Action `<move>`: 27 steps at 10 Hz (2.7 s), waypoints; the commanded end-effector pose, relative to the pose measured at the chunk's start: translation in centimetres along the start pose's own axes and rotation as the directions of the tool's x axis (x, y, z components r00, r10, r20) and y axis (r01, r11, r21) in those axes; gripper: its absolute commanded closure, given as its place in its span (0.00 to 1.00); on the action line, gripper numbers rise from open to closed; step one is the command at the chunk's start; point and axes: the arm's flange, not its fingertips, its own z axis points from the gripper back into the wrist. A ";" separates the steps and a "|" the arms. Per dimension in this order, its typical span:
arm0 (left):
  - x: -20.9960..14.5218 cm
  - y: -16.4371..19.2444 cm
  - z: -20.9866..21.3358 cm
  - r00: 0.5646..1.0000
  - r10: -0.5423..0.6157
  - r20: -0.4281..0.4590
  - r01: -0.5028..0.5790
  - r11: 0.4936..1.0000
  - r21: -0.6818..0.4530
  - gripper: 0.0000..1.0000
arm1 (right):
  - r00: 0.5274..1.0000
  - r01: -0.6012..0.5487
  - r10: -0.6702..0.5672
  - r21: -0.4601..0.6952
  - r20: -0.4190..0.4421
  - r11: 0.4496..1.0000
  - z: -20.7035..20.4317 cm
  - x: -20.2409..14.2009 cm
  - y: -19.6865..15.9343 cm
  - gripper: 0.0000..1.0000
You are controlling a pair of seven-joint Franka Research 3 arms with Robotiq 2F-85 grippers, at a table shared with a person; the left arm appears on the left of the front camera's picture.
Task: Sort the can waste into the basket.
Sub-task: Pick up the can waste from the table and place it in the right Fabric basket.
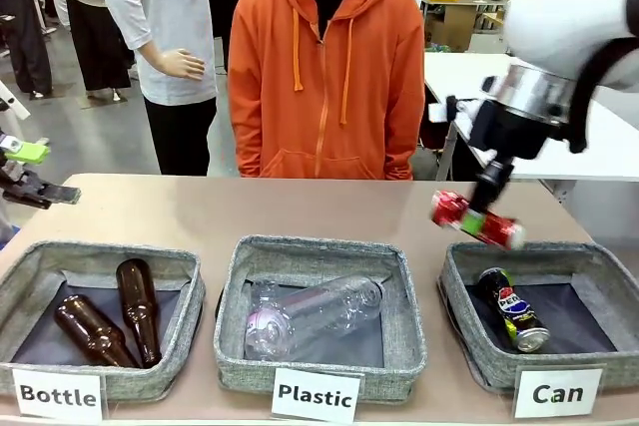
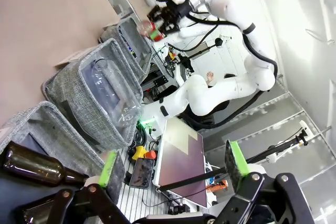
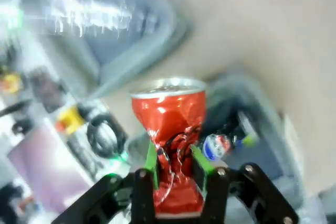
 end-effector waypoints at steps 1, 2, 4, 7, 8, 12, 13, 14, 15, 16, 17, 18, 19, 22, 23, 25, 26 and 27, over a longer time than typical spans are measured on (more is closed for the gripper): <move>0.1 -0.3 -0.2 1.000 -0.010 0.018 0.011 1.000 -0.014 0.00 | 0.942 -0.335 0.335 0.009 -0.036 0.942 -0.4 -5.3 0.6 1.00; 0.1 -0.3 -0.2 1.000 -0.010 0.018 0.011 1.000 -0.014 0.00 | 0.910 -0.413 0.413 0.018 -0.032 0.911 -0.8 -7.3 0.8 1.00; 0.1 -0.3 -0.2 1.000 -0.010 0.018 0.011 1.000 -0.014 0.00 | 0.865 -0.501 0.501 0.001 0.028 0.865 -1.2 -10.3 0.6 1.00; 0.1 -0.3 -0.2 1.000 -0.010 0.018 0.011 1.000 -0.014 0.00 | 0.876 -0.478 0.477 -0.002 0.066 0.878 -0.9 -10.5 -0.3 1.00; 0.1 -0.3 -0.2 1.000 -0.010 0.018 0.011 1.000 -0.014 0.00 | 0.882 -0.469 0.467 0.010 0.066 0.883 -0.9 -10.4 -0.5 0.72; 0.1 -0.3 -0.2 1.000 -0.010 0.018 0.011 1.000 -0.014 0.00 | 0.905 -0.423 0.421 0.031 0.067 0.905 -1.3 -10.3 -0.8 0.00; 0.1 -0.3 -0.2 1.000 -0.010 0.018 0.011 1.000 -0.014 0.00 | 0.909 -0.414 0.412 0.035 0.067 0.909 -1.4 -10.4 -0.8 0.00; 0.1 -0.3 -0.2 1.000 -0.010 0.018 0.011 1.000 -0.014 0.00 | 0.912 -0.408 0.405 0.035 0.072 0.912 -1.4 -10.4 -0.8 0.00; 0.1 -0.3 -0.2 1.000 -0.010 0.018 0.011 1.000 -0.014 0.00 | 0.917 -0.394 0.388 0.043 0.094 0.918 -1.4 -10.4 -0.8 0.00; 0.1 -0.3 -0.2 1.000 -0.010 0.018 0.011 1.000 -0.014 0.00 | 0.941 -0.319 0.306 0.076 0.145 0.945 -1.3 -10.2 -0.6 0.00; 0.1 -0.3 -0.2 1.000 -0.010 0.018 0.011 1.000 -0.014 0.00 | 0.955 -0.183 0.136 0.163 0.263 0.970 -0.9 -9.7 -0.3 0.00; 0.1 -0.3 -0.2 1.000 -0.010 0.018 0.011 1.000 -0.014 0.00 | 0.928 -0.188 0.069 0.301 0.367 0.935 -0.2 -9.4 0.1 0.00; 0.1 -0.3 -0.2 1.000 -0.010 0.018 0.011 1.000 -0.014 0.00 | 0.855 -0.179 -0.126 0.514 0.503 0.839 0.8 -9.0 -0.1 0.00; 0.1 -0.3 -0.2 1.000 -0.010 0.018 0.011 1.000 -0.014 0.00 | 0.342 -0.016 -0.784 0.838 0.518 0.546 2.3 -5.9 -1.2 0.00; 0.1 -0.3 -0.2 1.000 -0.010 0.018 0.011 1.000 -0.014 0.00 | 0.248 -0.010 -0.854 0.883 0.457 0.470 2.3 -5.6 -1.9 0.00; 0.1 -0.3 -0.2 1.000 -0.010 0.018 0.011 1.000 -0.014 0.00 | 0.121 -0.009 -0.896 0.903 0.427 0.429 2.0 -6.3 -3.2 0.00; 0.1 -0.3 -0.2 1.000 -0.010 0.018 0.011 1.000 -0.014 0.00 | 0.711 -0.003 -0.531 0.757 0.461 0.654 2.4 -6.3 -3.2 0.00; 0.1 -0.3 -0.2 1.000 -0.010 0.018 0.011 1.000 -0.014 0.00 | 0.711 -0.003 -0.531 0.757 0.461 0.654 2.4 -6.3 -3.2 0.00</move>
